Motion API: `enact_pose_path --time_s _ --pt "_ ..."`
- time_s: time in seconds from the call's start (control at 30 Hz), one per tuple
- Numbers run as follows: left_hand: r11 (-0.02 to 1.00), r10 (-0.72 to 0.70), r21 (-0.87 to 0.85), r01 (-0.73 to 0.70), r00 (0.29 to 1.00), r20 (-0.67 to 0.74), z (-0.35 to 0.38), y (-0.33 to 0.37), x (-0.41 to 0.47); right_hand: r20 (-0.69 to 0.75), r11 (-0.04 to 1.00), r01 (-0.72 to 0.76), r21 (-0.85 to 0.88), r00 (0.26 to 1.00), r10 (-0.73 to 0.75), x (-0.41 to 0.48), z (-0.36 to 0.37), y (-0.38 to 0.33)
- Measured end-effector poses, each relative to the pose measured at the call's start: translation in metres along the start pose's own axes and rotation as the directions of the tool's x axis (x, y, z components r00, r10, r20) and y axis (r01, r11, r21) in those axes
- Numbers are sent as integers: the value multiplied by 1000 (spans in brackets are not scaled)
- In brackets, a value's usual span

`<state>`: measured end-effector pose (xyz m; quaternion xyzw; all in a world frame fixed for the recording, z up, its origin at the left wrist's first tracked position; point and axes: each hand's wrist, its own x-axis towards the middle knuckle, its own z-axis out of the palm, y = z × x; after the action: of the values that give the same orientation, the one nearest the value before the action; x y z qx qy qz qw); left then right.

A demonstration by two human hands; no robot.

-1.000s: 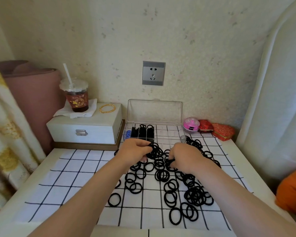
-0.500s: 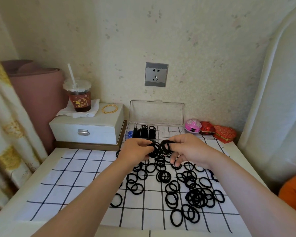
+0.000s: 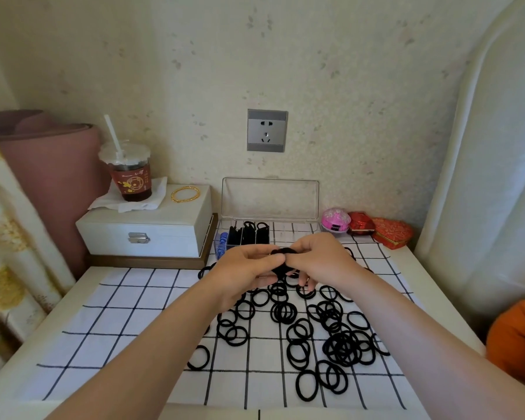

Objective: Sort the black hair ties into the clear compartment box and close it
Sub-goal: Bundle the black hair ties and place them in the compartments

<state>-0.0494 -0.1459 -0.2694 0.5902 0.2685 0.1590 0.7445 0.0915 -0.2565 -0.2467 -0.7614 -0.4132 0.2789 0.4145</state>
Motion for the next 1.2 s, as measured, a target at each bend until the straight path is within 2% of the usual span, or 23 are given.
enact_pose_path --time_s 0.13,0.27,0.4,0.53,0.7,0.87,0.93,1.0,1.1,1.2 --pt "1000 2 30 -1 1000 -21 -2 -2 0 44 1000 -15 -15 999 15 1 2 2" --pt "999 8 37 -8 1000 0 -3 2 -2 156 992 -71 104 986 54 -3 -10 1" --pt "1000 13 0 -13 1000 19 0 5 -2 104 986 -110 128 990 97 -3 -15 2" --pt "1000 17 1 -17 1000 26 -3 7 -3 280 934 -191 301 954 106 -3 -13 4" --pt "994 68 97 -57 991 -114 -3 10 -5 284 909 -211 359 953 109 0 -9 0" --pt "971 117 222 -89 986 -115 -6 13 -4 300 910 -250 331 942 150 6 -6 -4" --pt "960 110 266 -87 991 -71 -9 16 -3 272 919 -247 306 948 164 12 -8 -5" --pt "931 157 345 -122 985 -75 -13 19 2 169 928 -224 297 969 180 23 -9 -4" --pt "796 349 568 -208 925 -151 -20 21 16 -17 942 -191 277 979 204 43 -9 -3" --pt "696 436 681 -228 887 -149 -29 18 31 -108 964 -175 201 974 200 63 -5 -6"
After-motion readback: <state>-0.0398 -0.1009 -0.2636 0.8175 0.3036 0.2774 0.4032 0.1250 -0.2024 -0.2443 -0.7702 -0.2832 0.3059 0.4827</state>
